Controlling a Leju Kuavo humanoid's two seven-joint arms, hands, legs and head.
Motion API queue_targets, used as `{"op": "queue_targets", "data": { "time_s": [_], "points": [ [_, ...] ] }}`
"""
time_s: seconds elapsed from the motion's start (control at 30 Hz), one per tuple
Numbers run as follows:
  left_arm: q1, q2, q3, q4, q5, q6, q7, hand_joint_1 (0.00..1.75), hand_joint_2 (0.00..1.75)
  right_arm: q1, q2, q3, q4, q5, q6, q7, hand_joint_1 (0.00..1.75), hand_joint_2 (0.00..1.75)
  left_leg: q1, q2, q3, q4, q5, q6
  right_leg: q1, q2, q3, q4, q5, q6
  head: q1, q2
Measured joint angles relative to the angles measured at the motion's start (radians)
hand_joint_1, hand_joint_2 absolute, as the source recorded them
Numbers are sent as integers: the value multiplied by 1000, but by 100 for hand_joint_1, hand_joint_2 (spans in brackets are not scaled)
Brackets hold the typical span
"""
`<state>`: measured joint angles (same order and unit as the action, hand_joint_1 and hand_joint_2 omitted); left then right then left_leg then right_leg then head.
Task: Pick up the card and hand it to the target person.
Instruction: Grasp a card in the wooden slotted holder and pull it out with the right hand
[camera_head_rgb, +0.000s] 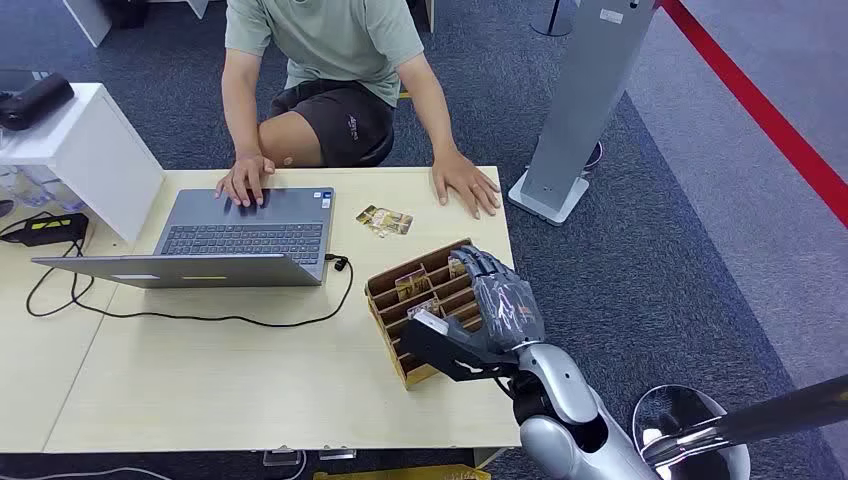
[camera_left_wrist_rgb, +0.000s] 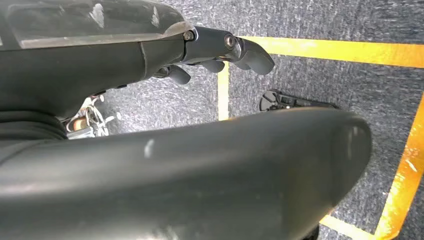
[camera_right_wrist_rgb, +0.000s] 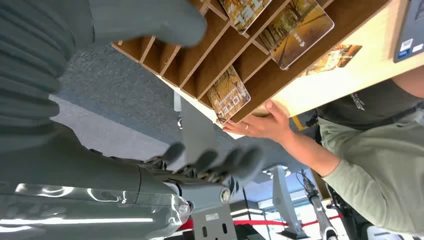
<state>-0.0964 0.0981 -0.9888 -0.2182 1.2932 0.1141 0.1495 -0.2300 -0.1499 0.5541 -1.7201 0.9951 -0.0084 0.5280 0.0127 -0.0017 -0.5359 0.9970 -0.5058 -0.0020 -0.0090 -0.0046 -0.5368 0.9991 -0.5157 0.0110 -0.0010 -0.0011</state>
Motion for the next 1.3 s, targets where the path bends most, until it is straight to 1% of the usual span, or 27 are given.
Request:
{"op": "queue_targets", "data": {
  "time_s": [0.23,0.3,0.37,0.57,0.63,0.7,0.77,0.83,1.0,1.3],
  "points": [
    [-1,0,0,0,0,1,11,0,0,-34,9,45,0,20,38,56,137,175,0,0,0,0,0,0,0,0,0,0,0,0,1,0],
    [0,0,0,0,1,3,15,0,0,-45,12,67,3,14,50,73,133,175,0,0,0,0,0,0,0,0,0,0,0,0,2,0],
    [-1,0,0,0,4,8,19,0,0,-55,15,91,8,2,59,85,125,175,0,0,0,0,0,0,0,0,0,0,0,0,1,0],
    [0,0,0,0,17,19,24,0,0,-84,21,144,20,-31,61,92,109,175,0,0,0,0,0,0,0,0,-1,0,0,0,0,0],
    [0,0,0,0,19,21,24,0,0,-89,22,155,25,-36,62,94,99,175,0,0,0,0,0,0,0,0,-1,0,0,0,1,0],
    [0,0,0,0,22,23,24,0,0,-96,22,167,31,-42,62,97,84,175,0,0,0,0,0,0,0,0,-1,0,0,0,1,0],
    [0,-1,0,0,24,24,24,0,0,-100,23,177,37,-48,62,98,78,175,0,0,0,0,0,0,0,0,-1,0,0,0,2,0],
    [0,-1,0,0,26,25,24,0,0,-102,23,185,44,-54,63,99,80,175,0,0,0,0,0,0,0,0,-1,0,0,0,2,0],
    [0,-1,0,0,29,26,24,0,0,-109,27,202,64,-62,63,98,95,175,0,0,0,0,0,0,0,0,-1,0,0,0,1,0],
    [0,-2,0,0,35,25,24,0,0,-117,28,223,108,-92,61,95,106,175,0,0,0,0,0,0,0,0,-1,0,0,0,2,0]
  ]
}}
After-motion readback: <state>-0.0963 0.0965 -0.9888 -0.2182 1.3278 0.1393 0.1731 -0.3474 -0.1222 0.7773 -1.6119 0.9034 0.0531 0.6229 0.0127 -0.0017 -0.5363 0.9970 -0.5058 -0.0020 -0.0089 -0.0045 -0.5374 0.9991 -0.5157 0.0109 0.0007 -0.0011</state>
